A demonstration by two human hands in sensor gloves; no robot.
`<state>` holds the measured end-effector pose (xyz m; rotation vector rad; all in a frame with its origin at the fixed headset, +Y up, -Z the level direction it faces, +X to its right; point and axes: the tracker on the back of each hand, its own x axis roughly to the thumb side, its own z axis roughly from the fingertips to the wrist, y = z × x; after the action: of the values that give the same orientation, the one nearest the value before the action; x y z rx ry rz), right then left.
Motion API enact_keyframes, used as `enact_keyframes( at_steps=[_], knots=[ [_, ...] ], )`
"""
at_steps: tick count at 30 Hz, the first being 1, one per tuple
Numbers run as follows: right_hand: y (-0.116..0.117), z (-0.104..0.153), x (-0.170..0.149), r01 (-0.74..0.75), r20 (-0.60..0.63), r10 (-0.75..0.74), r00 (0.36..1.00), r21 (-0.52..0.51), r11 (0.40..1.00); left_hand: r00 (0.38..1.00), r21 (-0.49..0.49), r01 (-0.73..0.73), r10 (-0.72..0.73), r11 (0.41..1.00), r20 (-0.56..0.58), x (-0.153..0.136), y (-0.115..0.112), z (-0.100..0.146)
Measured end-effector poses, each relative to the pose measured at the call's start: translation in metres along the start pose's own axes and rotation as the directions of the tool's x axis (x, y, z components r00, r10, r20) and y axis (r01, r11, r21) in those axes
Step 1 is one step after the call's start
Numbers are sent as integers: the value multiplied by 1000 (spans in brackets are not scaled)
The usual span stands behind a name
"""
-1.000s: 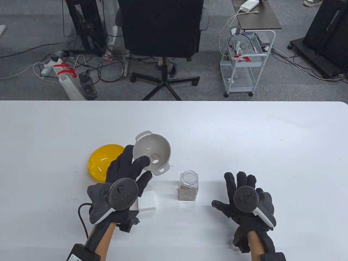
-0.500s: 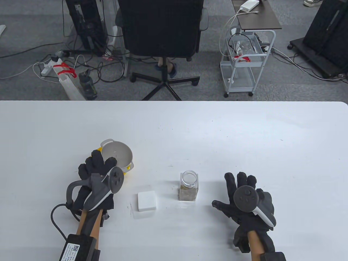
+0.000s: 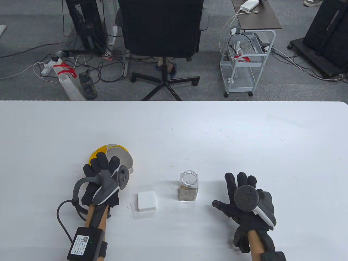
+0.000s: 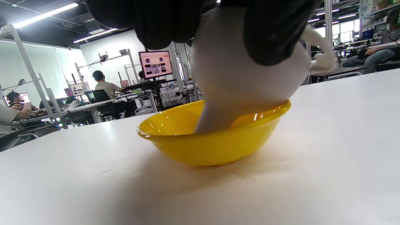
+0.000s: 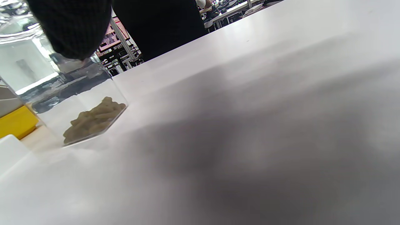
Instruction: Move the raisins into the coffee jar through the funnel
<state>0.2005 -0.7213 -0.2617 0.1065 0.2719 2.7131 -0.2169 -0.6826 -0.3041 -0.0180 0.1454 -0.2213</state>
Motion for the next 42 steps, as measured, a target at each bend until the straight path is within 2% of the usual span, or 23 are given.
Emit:
enact_keyframes(
  at_steps=[5,9,12,15,21,29,33,36,39,42],
  knots=[
    [0,0,0,-2,0,2,1000,0,1000,999,29,-19,18,999,27,3,6,6],
    [0,0,0,-2,0,2,1000,0,1000,996,68,-49,43,996,83,9,13,20],
    [0,0,0,-2,0,2,1000,0,1000,983,65,-97,85,993,161,17,10,33],
    [0,0,0,-11,-5,11,1000,1,1000,974,68,-86,70,994,215,28,3,47],
    [2,-1,1,9,19,-9,1000,21,1000,961,103,-84,53,991,271,36,-8,68],
    [5,-5,1,134,68,-138,988,58,989,968,44,-121,108,992,226,25,-23,62],
    [5,-20,9,197,83,-207,975,112,974,971,32,-123,114,992,209,15,-26,60],
    [9,-31,24,212,121,-230,966,143,967,968,15,-157,151,987,201,8,-29,60],
    [14,-39,43,214,182,-234,955,127,969,963,5,-192,187,981,194,3,-30,59],
    [21,-47,57,240,182,-269,946,166,956,960,0,-207,203,978,192,2,-30,59]
  ],
)
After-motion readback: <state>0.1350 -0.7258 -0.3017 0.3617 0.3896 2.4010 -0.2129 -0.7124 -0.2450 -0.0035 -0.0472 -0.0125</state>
